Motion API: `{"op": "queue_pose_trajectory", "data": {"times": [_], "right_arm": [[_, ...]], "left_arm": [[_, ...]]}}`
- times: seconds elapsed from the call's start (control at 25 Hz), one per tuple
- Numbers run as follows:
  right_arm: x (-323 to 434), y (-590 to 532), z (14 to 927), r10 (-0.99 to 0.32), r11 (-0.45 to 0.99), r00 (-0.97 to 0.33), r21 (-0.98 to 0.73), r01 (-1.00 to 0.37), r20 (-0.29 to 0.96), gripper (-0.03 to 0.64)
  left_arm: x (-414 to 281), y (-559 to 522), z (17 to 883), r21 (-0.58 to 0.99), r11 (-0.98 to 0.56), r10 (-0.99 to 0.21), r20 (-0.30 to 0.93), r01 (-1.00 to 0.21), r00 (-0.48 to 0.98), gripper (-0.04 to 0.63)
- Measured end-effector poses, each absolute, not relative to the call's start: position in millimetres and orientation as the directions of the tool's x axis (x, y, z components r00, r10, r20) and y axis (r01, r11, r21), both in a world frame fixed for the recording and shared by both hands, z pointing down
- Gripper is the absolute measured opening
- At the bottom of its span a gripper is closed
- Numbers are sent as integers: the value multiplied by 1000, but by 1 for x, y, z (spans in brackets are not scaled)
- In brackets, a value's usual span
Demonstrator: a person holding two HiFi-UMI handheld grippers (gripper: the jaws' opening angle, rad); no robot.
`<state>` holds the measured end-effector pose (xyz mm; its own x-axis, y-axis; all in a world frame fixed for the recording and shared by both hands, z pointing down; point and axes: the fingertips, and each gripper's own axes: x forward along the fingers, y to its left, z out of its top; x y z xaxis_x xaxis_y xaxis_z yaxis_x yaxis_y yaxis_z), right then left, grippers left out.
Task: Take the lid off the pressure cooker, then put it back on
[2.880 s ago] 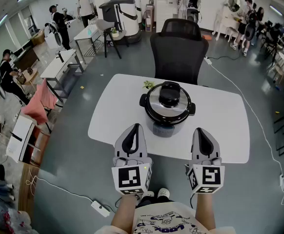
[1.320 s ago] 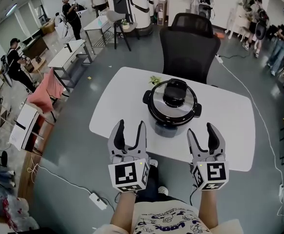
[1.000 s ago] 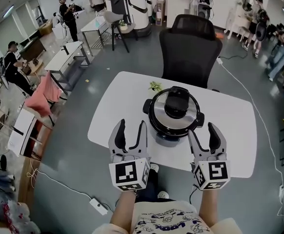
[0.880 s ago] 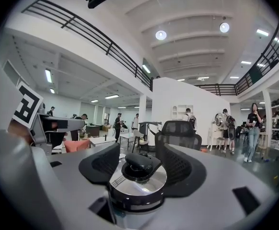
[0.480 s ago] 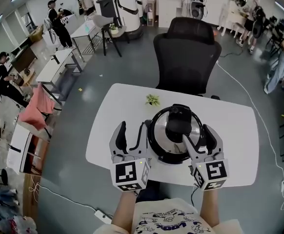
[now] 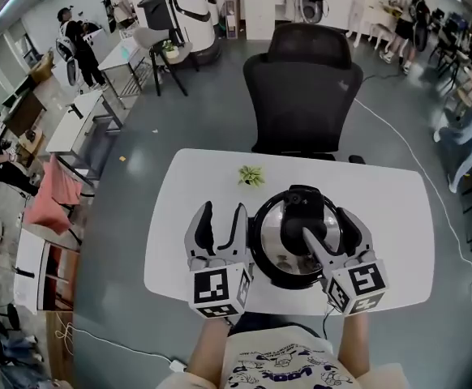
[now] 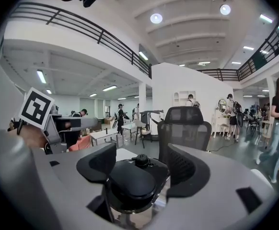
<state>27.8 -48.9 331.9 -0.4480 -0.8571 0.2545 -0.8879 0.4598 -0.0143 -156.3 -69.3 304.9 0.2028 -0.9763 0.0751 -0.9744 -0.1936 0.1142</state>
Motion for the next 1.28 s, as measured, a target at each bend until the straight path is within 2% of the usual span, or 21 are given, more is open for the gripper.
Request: {"op": "queue_pose_trajectory", "data": {"times": [0.4,0.64,0.88,1.28], "right_arm": [[20,-67,347,-836,483,-464,-9,-876,294,347],[17,-69,353,-784,543,-522,-36,-839,336,350],[10,-62,358,-697,637,-593,-31,-770,403,351],[7,-60,370,-576,766,-628,78,-638,524,356]], "left_arm": [[-164,-98,335,152,-228,-961,125,-962,248,238],[-166,-103,355,255,-223,-947,171,-941,271,238],[-166,-100,379,343,-192,-928,242,-919,284,238],[-164,-88,430,452,-127,-884,352,-883,307,238]]}}
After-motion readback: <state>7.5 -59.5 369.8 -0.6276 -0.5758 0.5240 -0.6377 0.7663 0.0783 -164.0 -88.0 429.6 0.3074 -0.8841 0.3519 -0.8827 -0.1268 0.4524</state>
